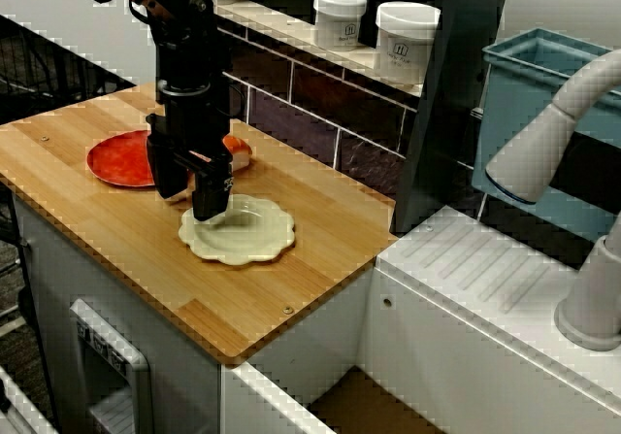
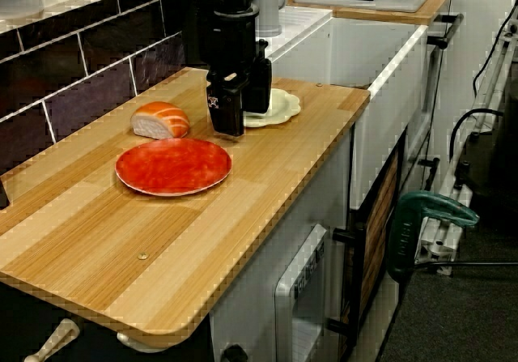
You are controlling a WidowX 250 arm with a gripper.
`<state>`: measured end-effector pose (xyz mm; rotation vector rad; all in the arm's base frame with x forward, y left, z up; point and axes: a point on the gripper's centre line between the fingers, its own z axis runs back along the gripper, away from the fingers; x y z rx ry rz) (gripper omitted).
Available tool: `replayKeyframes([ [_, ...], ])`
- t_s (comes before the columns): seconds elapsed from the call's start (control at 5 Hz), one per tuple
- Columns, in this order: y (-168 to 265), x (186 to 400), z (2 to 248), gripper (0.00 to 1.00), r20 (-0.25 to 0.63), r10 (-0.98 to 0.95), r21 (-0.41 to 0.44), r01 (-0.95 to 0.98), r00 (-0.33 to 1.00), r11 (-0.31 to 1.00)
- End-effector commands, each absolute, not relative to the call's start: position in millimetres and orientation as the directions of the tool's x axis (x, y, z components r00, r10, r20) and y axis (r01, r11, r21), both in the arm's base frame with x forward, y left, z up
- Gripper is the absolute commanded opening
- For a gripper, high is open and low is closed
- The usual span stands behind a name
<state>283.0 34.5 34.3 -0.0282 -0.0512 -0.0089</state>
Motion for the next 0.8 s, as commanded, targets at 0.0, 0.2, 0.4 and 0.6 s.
replayKeyframes([
  [0.0, 38.0, 291.5, 48.1, 1.0, 0.095, -0.033, -0.047, 0.037, 0.995, 0.998],
  [0.2, 35.9, 294.1, 45.3, 1.0, 0.086, -0.034, -0.052, 0.039, 0.996, 0.998],
  [0.4, 32.9, 295.2, 43.5, 1.0, 0.08, -0.034, -0.056, 0.039, 0.996, 0.998],
  [0.6, 28.3, 296.0, 39.7, 1.0, 0.071, -0.037, -0.056, 0.041, 0.997, 0.998],
])
